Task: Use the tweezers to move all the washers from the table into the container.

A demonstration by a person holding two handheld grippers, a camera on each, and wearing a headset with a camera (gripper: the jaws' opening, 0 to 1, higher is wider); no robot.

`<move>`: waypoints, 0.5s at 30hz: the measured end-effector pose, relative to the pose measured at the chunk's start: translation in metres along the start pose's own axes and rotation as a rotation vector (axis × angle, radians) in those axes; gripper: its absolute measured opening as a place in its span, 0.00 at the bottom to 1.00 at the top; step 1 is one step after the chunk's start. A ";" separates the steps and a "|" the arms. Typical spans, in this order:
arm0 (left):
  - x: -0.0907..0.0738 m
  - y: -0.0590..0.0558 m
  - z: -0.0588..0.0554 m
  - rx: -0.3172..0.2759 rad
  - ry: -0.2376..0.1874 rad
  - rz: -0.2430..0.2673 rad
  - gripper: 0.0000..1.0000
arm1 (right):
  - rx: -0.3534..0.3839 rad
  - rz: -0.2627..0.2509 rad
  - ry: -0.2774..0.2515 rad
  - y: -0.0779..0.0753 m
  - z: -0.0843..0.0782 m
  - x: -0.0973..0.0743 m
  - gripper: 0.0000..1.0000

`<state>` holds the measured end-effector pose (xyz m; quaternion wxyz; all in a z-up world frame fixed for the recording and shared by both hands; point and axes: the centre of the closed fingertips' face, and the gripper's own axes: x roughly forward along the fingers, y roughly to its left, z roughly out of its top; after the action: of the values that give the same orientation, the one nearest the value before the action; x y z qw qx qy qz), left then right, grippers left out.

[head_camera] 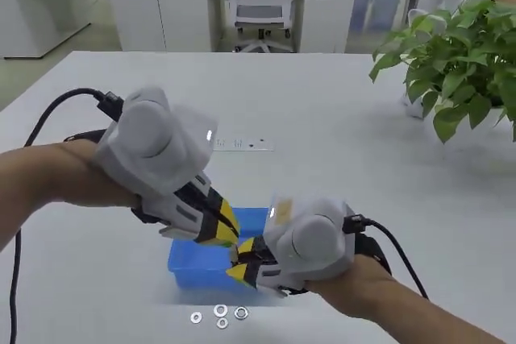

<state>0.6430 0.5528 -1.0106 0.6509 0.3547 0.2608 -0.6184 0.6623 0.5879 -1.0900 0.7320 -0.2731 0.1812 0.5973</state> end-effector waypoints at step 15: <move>0.010 0.029 -0.001 0.015 0.011 0.019 0.06 | 0.005 -0.020 -0.009 -0.031 -0.009 0.003 0.10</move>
<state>0.6729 0.5468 -1.0147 0.6525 0.3654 0.2561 -0.6125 0.6939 0.5805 -1.0928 0.7395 -0.2703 0.1764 0.5907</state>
